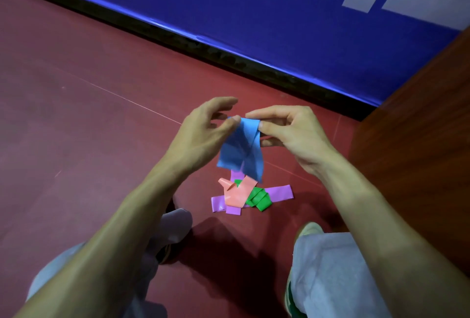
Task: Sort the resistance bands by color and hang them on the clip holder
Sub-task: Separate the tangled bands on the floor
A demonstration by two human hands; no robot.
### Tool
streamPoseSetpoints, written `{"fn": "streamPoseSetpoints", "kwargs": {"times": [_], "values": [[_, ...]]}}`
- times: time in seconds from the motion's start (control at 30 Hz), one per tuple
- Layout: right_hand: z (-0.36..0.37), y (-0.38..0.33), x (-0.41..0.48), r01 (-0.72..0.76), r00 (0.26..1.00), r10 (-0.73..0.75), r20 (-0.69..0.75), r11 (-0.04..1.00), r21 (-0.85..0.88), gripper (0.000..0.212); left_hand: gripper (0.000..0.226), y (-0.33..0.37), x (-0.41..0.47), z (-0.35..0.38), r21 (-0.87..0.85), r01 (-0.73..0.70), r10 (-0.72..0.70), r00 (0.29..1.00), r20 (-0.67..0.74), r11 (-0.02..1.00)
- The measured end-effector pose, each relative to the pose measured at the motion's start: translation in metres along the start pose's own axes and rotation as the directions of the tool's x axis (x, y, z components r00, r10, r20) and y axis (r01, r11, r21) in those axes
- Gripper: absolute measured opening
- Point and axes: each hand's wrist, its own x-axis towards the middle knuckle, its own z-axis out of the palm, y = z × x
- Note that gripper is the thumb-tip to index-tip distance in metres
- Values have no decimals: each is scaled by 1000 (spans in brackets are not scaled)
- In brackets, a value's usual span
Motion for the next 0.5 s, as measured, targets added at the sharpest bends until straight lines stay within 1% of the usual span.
{"fn": "streamPoseSetpoints", "kwargs": {"times": [0.07, 0.1, 0.17, 0.3, 0.37, 0.5], "values": [[1, 0, 0, 19, 999, -19, 27, 1000, 16, 32, 27, 0, -2, 1, 63, -27, 24, 999, 42, 998], [2, 0, 0, 23, 999, -24, 34, 999, 24, 32, 22, -1, -2, 1, 101, -39, 36, 999, 37, 994], [3, 0, 0, 29, 999, -30, 45, 999, 23, 30, 14, -1, -2, 0, 127, -47, 50, 999, -20, 991], [3, 1, 1, 29, 999, -31, 38, 999, 40, 28, 5, 0, -2, -2, 119, -45, 57, 993, -104, 992], [2, 1, 3, 41, 999, -41, 36, 999, 27, 34, 5, 0, -1, -2, 104, -57, 69, 991, -114, 993], [4, 3, 5, 64, 997, -61, 45, 996, -55, 47, 5, 0, -1, -3, 50, -91, 97, 987, -126, 995]]}}
